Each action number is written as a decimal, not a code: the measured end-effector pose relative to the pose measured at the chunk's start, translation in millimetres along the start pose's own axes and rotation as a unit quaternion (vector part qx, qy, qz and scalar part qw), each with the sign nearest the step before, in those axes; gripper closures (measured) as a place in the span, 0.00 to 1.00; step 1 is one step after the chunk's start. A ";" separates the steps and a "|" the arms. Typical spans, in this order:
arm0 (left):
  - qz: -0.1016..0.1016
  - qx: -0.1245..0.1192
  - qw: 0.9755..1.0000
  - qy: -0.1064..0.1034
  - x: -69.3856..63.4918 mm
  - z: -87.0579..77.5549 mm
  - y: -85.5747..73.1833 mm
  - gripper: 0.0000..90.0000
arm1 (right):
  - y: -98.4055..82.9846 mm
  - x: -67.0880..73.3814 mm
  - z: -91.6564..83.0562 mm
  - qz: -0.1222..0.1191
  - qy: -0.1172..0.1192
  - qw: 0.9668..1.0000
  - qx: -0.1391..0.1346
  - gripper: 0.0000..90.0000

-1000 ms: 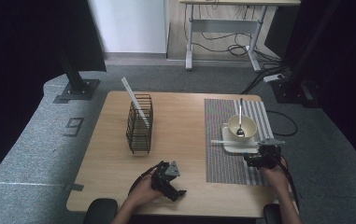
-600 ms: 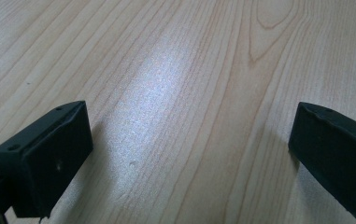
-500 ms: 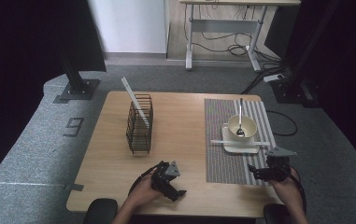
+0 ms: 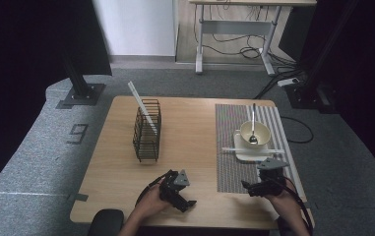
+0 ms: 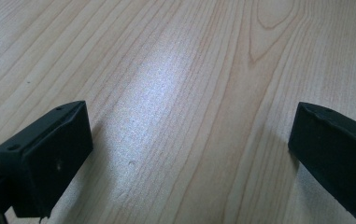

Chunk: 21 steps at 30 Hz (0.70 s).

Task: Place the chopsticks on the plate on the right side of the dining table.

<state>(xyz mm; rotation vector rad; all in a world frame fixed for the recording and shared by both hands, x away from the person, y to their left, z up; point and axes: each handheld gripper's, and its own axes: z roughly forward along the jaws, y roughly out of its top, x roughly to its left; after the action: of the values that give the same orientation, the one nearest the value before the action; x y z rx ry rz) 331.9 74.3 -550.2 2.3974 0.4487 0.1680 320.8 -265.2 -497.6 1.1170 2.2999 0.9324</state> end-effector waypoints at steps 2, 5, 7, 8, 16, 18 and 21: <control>-0.001 0.000 1.000 0.000 -0.2 0.0 0.0 0.00 | -0.2 2.0 11.1 0.006 0.003 1.000 -0.001 0.00; -0.001 0.000 1.000 0.000 -0.1 0.0 0.0 0.00 | -0.9 2.4 27.6 0.025 0.021 0.999 -0.005 0.00; -0.001 0.000 1.000 0.000 -0.2 0.0 0.0 0.00 | -1.2 2.8 38.0 0.030 0.027 0.999 -0.009 0.00; -0.001 0.000 1.000 0.000 -0.1 0.0 0.0 0.00 | -1.3 2.7 43.9 0.032 0.031 0.999 -0.011 0.00; -0.001 0.000 1.000 0.000 -0.1 0.0 0.0 0.00 | -9.1 4.0 71.6 0.031 0.024 0.999 0.002 0.00; -0.001 0.000 1.000 0.000 -0.2 0.0 0.0 0.00 | -11.0 4.6 74.1 0.035 0.024 0.999 0.002 0.00; -0.001 0.000 1.000 0.000 -0.2 0.0 0.0 0.00 | -10.9 4.7 74.1 0.035 0.024 0.999 0.003 0.00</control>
<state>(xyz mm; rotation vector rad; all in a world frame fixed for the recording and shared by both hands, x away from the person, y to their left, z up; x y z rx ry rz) 331.8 74.2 -550.2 2.3970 0.4517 0.1660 357.7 -237.7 -556.9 1.1961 2.3165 0.9896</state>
